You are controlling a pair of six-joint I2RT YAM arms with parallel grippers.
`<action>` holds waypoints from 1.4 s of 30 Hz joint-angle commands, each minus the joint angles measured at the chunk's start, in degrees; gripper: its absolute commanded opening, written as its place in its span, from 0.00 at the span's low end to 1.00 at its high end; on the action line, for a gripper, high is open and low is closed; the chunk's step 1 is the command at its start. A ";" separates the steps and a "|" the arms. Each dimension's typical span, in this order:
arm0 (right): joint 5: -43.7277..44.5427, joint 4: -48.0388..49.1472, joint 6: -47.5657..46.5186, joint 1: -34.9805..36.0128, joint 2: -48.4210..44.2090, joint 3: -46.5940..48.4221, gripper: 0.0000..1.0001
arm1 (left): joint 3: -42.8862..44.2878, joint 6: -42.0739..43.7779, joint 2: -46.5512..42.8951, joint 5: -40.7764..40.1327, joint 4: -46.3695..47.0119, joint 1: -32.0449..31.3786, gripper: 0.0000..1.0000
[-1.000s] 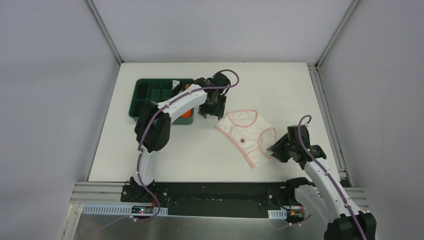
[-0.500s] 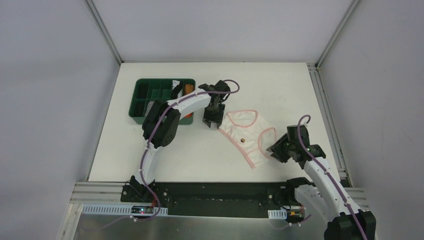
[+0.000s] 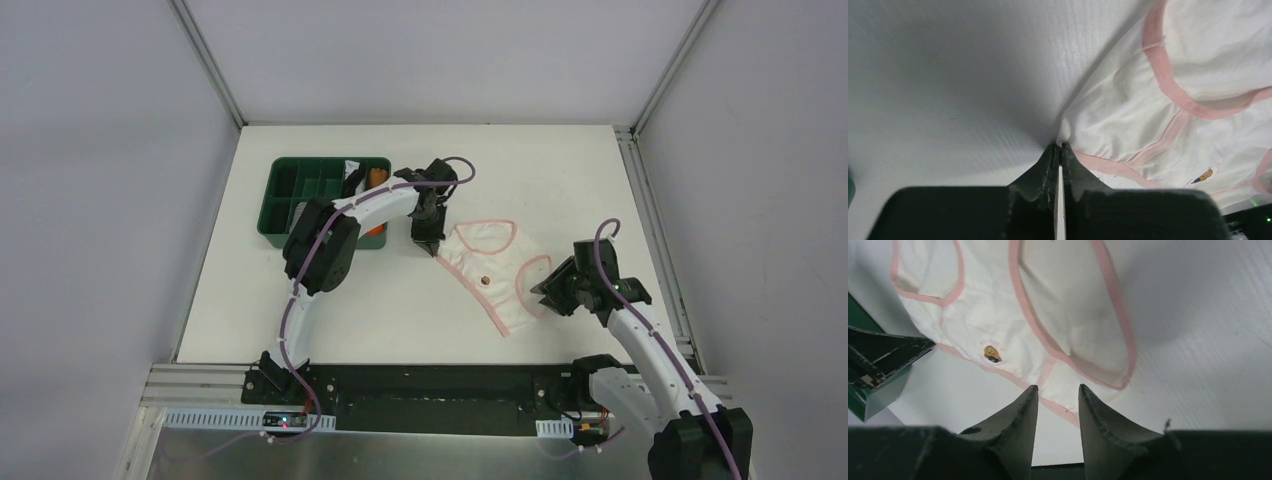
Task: Roll the underwear
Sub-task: Fold the underwear at the center of the board.
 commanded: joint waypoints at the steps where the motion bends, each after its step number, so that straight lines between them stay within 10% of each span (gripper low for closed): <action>1: -2.41 2.84 -1.42 -0.20 3.12 6.09 0.38 | -3.01 -2.64 -0.82 3.27 4.22 -0.54 0.00; 23: -2.53 6.32 -2.97 17.30 53.06 45.82 0.27 | -18.00 -10.63 -13.45 5.99 12.33 -0.54 0.00; 42: -2.84 6.17 -0.82 18.89 68.92 55.24 0.26 | -18.98 -10.83 -14.30 7.33 13.88 -0.45 0.00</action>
